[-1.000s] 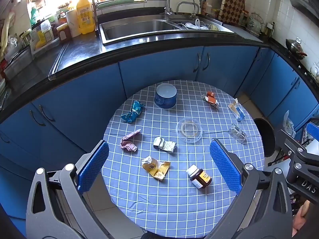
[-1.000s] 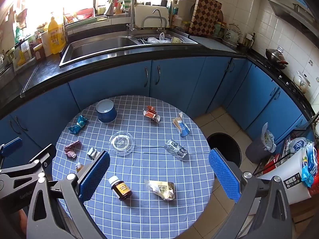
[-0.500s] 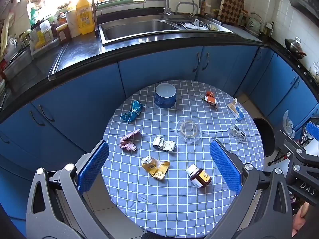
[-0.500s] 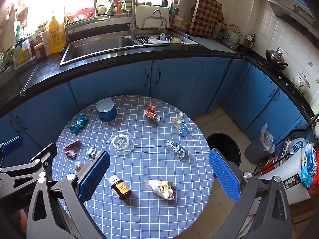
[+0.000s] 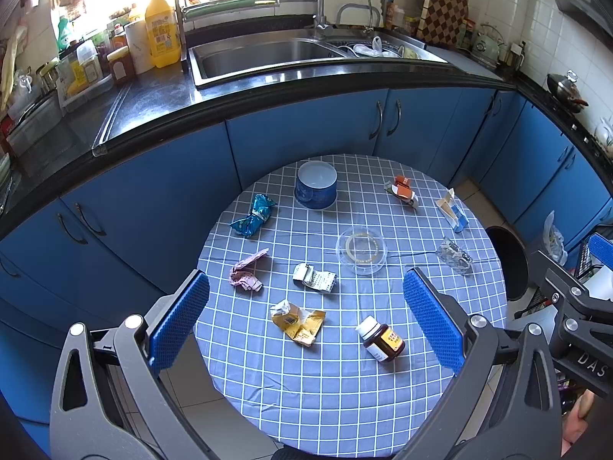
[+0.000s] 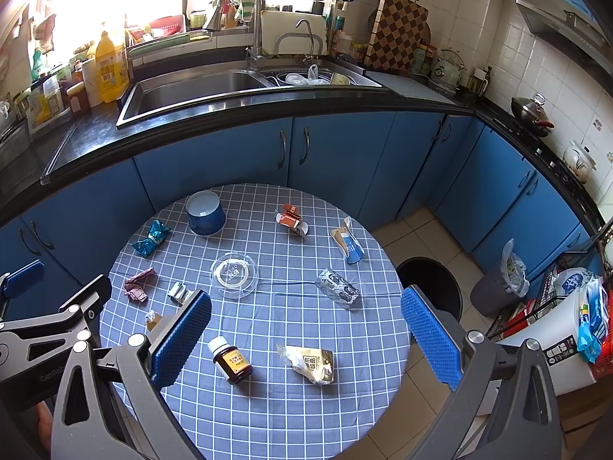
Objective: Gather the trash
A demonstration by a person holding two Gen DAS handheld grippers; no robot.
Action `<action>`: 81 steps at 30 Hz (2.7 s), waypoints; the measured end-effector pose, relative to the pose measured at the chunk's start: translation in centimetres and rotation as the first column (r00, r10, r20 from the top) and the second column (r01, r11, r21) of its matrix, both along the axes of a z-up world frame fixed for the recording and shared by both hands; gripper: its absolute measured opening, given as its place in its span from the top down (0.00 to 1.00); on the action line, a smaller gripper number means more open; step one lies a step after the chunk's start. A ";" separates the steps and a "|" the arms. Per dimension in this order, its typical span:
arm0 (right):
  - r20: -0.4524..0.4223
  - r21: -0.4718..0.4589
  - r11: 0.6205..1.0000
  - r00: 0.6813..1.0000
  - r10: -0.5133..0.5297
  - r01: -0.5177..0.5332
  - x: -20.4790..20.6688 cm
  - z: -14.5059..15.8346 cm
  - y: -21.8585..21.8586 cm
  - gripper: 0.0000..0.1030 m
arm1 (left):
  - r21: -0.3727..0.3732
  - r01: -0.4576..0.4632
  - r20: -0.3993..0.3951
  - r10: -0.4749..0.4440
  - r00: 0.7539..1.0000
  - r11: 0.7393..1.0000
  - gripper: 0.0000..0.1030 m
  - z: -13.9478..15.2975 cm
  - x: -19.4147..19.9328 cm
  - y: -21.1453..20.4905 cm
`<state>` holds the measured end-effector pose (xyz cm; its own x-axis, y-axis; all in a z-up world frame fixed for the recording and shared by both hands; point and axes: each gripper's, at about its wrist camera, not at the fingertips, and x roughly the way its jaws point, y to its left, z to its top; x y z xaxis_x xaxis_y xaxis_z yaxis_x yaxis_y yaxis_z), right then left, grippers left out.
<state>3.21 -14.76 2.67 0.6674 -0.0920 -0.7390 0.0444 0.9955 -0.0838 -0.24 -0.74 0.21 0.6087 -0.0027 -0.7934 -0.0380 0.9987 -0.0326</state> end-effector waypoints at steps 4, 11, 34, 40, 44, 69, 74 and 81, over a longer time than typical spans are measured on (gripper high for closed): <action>-0.002 0.001 1.000 1.000 0.000 0.000 0.0 0.0 -0.1 0.07 | 0.001 0.001 -0.001 -0.001 1.000 1.000 0.03 0.1 -0.2 -0.1; -0.009 0.001 1.000 1.000 0.004 -0.004 0.2 -0.4 -0.1 0.07 | 0.002 0.003 -0.013 -0.003 1.000 1.000 0.03 -0.6 -0.2 -0.4; -0.080 0.012 1.000 0.997 0.013 -0.012 2.4 -5.3 -0.2 0.07 | 0.028 0.008 -0.065 -0.007 0.998 1.000 0.03 -4.3 1.0 -0.5; -0.101 0.023 1.000 0.995 0.022 -0.019 3.6 -8.1 -0.3 0.07 | 0.021 0.020 -0.046 -0.019 0.999 1.000 0.03 -6.5 1.1 -0.7; -0.122 0.027 0.999 0.992 0.030 -0.027 4.1 -10.6 -0.6 0.07 | 0.018 0.020 -0.037 -0.019 0.999 1.000 0.04 -8.7 1.4 -0.9; -0.278 0.096 0.994 0.958 0.076 -0.051 5.3 -21.7 -2.7 0.07 | 0.054 0.068 -0.180 -0.058 0.982 0.996 0.16 -20.0 1.1 -2.7; -0.298 0.100 0.994 0.952 0.067 -0.039 5.8 -23.0 -2.7 0.07 | 0.075 0.072 -0.166 -0.059 0.984 0.995 0.15 -20.9 1.9 -2.1; -0.323 0.082 0.997 0.946 0.029 -0.002 5.7 -24.3 -2.8 0.32 | 0.099 0.072 -0.170 -0.055 0.984 0.992 0.15 -22.3 3.8 -1.7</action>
<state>8.91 -17.59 -21.60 0.3916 -0.0159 -0.9200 0.0127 0.9998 -0.0119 3.53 -2.42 -22.08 0.4694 0.0506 -0.8815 0.0296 0.9969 0.0730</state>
